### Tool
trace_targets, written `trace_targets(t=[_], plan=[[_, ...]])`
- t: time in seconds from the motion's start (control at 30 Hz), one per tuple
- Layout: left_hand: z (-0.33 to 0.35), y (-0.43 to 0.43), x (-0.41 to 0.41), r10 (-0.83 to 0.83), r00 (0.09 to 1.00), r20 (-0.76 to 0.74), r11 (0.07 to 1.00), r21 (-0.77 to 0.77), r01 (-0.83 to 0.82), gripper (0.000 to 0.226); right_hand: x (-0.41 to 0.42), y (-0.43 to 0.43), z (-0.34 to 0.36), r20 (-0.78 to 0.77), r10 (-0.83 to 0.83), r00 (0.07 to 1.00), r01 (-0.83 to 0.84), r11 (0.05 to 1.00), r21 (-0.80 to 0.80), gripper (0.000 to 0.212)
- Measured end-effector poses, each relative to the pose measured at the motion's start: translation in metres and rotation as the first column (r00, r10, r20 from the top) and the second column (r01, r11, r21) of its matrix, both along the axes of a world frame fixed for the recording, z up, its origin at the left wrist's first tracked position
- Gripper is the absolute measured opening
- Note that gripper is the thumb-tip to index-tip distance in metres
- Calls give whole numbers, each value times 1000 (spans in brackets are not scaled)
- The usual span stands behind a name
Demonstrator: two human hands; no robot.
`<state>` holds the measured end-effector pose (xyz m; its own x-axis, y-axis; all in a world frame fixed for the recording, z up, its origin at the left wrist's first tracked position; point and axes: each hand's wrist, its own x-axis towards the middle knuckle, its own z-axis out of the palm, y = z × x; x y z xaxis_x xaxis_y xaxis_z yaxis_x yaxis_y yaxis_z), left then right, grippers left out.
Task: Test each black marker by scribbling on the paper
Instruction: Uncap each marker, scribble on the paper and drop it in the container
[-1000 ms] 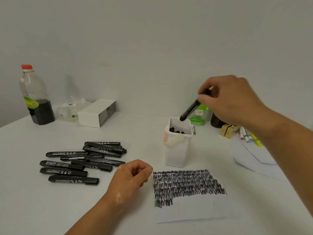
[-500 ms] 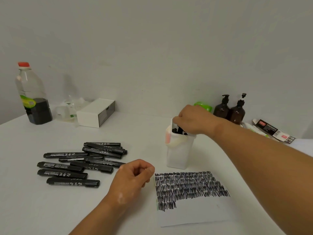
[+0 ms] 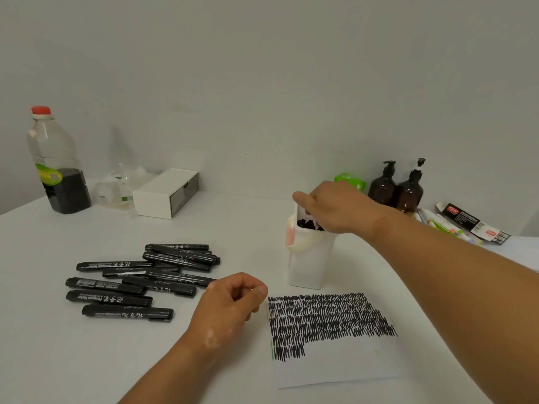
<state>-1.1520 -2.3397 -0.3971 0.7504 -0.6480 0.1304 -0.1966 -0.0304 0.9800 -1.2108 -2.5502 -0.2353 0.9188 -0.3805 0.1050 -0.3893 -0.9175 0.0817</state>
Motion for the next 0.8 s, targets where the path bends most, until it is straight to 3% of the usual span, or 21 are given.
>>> trace_targets(t=[0.07, 0.13, 0.23, 0.43, 0.53, 0.8], plan=[[0, 0, 1, 6, 1000, 6, 1000, 1, -6, 11, -12, 3, 9, 186, -61, 981, 28, 984, 174, 57], [0, 1, 2, 11, 1000, 20, 1000, 7, -11, 11, -29, 5, 15, 322, -92, 942, 13, 971, 237, 65], [0, 1, 2, 18, 999, 29, 1000, 10, -18, 13, -67, 13, 8, 416, -95, 904, -9, 970, 242, 43], [0, 5, -1, 29, 996, 80, 998, 51, -33, 14, -118, 24, -76, 400, -194, 896, -33, 868, 495, 11], [1, 9, -7, 27, 988, 154, 996, 86, -40, 13, -125, 31, -123, 358, -167, 919, -59, 838, 543, 17], [10, 28, -19, 53, 982, 183, 992, 101, -72, 15, -136, 39, -154, 504, -88, 859, -226, 819, 527, 13]])
